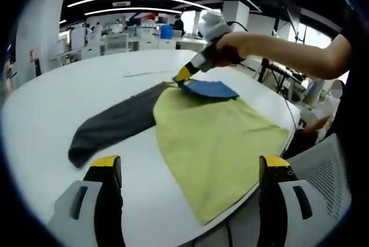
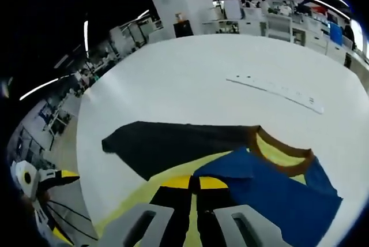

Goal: Fold the garment on the visible template until the final outline fits inside the template.

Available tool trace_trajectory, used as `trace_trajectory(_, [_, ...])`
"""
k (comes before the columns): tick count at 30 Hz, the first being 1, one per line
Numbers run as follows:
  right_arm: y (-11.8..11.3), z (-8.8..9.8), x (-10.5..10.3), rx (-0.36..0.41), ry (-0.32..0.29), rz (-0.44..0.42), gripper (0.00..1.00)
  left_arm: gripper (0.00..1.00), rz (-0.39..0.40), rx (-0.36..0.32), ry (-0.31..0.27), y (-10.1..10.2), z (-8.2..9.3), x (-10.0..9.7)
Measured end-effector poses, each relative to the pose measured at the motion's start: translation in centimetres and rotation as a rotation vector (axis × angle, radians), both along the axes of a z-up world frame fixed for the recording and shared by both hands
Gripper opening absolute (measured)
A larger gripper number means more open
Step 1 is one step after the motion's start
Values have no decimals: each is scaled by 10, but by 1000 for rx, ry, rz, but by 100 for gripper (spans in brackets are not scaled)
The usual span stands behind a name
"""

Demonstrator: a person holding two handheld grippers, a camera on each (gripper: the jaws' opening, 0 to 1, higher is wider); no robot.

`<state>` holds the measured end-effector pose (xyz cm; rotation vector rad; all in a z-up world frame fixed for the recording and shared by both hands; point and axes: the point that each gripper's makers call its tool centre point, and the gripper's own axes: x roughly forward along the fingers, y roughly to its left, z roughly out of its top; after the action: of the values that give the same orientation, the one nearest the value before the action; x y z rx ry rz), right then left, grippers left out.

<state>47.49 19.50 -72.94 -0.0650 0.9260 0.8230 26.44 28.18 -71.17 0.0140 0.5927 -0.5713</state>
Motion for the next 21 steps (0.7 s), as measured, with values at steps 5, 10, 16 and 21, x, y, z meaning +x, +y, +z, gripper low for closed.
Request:
trace_trajectory(5, [9,-9,-5,-31,2,25,0,96,1,-2,0,0,0,0])
trace_trajectory(10, [18,-17,-13,-65,4,62,0,96,4,-1,3,2,-2,0])
trace_trajectory(16, [26,-26,-25,-94,4,106,0,96,2,0,8,3,-3,-1])
trace_trajectory(21, [29,-36,-31,-126,23,130,0,96,3,-2,11,3,-3,-2])
